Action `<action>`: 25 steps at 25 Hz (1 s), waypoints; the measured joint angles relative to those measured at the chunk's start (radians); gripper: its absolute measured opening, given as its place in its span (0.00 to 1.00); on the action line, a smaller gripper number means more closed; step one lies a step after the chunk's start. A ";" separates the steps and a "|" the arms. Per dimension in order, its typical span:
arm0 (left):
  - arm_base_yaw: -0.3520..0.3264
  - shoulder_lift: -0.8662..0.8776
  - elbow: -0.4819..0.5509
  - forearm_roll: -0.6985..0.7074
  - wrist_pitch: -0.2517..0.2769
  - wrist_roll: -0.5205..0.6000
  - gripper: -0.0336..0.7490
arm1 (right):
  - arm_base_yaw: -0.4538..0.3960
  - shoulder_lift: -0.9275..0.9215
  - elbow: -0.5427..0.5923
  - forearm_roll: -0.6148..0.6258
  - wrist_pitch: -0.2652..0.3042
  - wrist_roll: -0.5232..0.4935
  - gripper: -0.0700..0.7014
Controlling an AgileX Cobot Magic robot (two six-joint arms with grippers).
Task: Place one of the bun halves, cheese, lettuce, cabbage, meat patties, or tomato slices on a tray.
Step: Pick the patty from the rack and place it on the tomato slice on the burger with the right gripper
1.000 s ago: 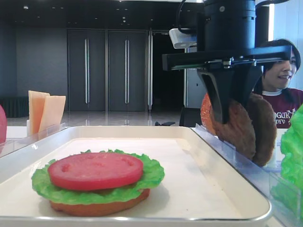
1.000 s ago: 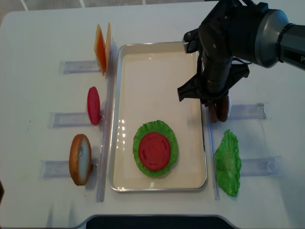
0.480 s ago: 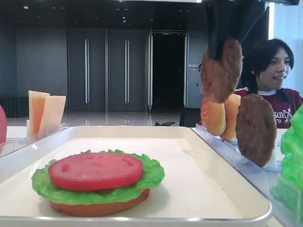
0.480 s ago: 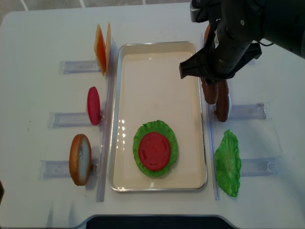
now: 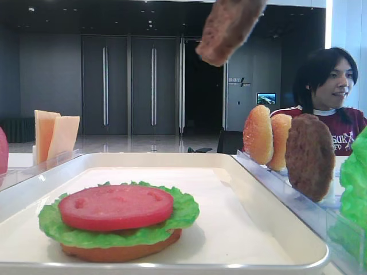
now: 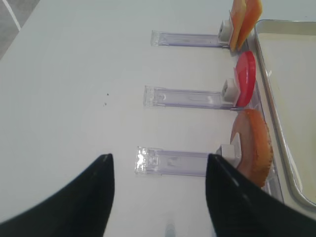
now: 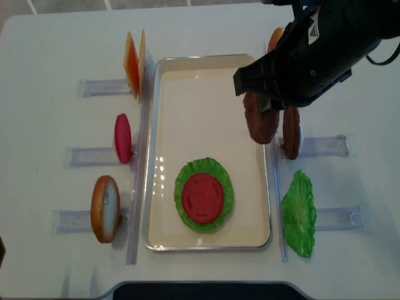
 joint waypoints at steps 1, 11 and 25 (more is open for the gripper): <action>0.000 0.000 0.000 0.000 0.000 0.000 0.62 | 0.000 -0.012 0.026 0.053 -0.031 -0.042 0.27; 0.000 0.000 0.000 0.000 0.000 0.000 0.62 | 0.000 -0.047 0.385 0.796 -0.353 -0.756 0.27; 0.000 0.000 0.000 0.000 0.000 0.000 0.62 | -0.016 0.138 0.481 1.290 -0.324 -1.238 0.27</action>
